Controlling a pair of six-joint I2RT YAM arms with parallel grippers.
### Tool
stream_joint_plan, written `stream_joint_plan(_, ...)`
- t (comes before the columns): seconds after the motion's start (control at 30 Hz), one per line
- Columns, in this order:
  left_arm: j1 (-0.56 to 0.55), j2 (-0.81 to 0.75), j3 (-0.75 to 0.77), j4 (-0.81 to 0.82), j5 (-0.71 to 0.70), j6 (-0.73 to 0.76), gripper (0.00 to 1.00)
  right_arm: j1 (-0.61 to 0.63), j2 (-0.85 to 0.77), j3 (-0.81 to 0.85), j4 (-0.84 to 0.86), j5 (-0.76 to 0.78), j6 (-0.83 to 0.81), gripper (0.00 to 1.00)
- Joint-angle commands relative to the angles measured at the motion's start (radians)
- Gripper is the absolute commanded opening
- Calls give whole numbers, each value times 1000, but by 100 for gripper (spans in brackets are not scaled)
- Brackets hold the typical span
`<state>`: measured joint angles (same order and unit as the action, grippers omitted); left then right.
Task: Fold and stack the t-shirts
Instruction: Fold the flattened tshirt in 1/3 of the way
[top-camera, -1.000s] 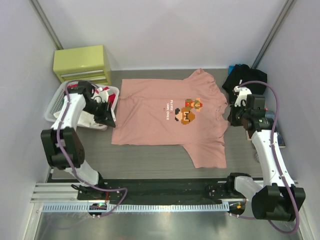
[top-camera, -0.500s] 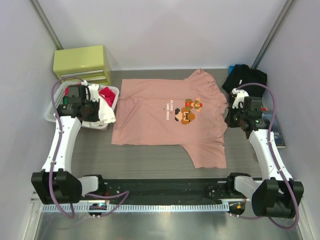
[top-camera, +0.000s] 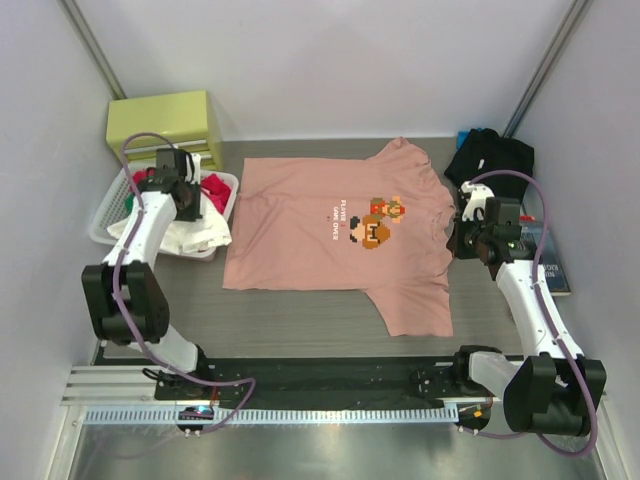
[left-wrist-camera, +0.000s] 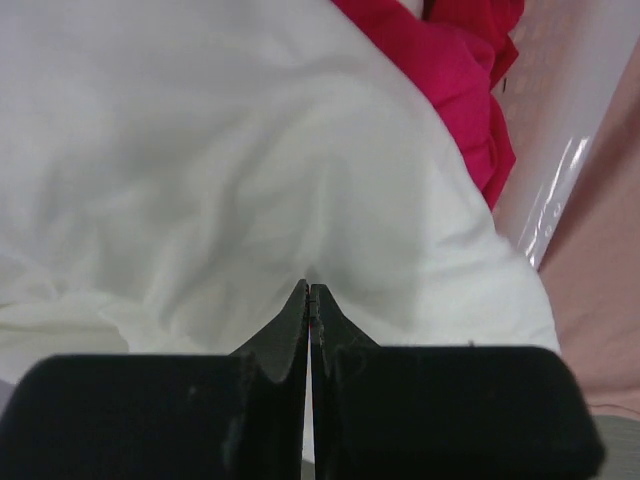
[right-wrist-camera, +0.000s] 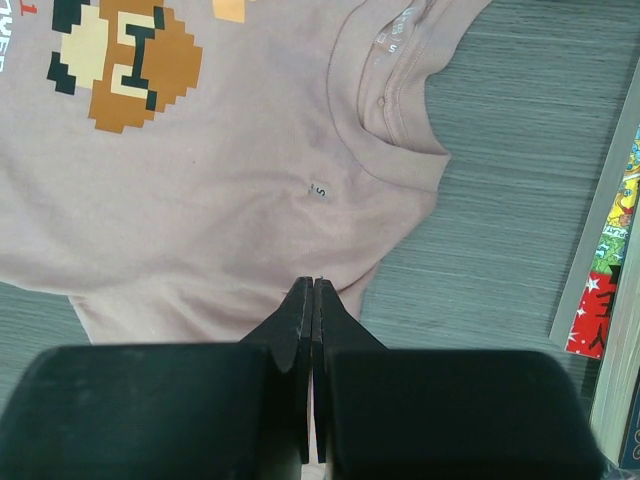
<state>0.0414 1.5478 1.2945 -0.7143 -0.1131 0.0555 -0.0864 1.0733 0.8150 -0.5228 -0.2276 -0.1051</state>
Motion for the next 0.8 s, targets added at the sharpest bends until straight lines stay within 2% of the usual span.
stream_joint_plan(0.0, -2, 144, 148, 36, -10, -31, 0, -3, -19, 3, 41, -22, -10, 1)
stream_joint_plan(0.03, -3, 223, 172, 26, -2, -32, 0, -3, -16, 3, 40, -26, -8, 1)
stream_joint_plan(0.23, -3, 469, 313, -39, 13, -49, 0, -3, -13, -2, 43, -15, -13, 1)
stream_joint_plan(0.6, 14, 707, 512, -45, -25, -43, 0, -3, 23, 12, 47, 1, -21, 1)
stream_joint_plan(0.77, 67, 840, 736, -117, -5, -51, 0, -3, 37, 12, 49, 5, -25, 1)
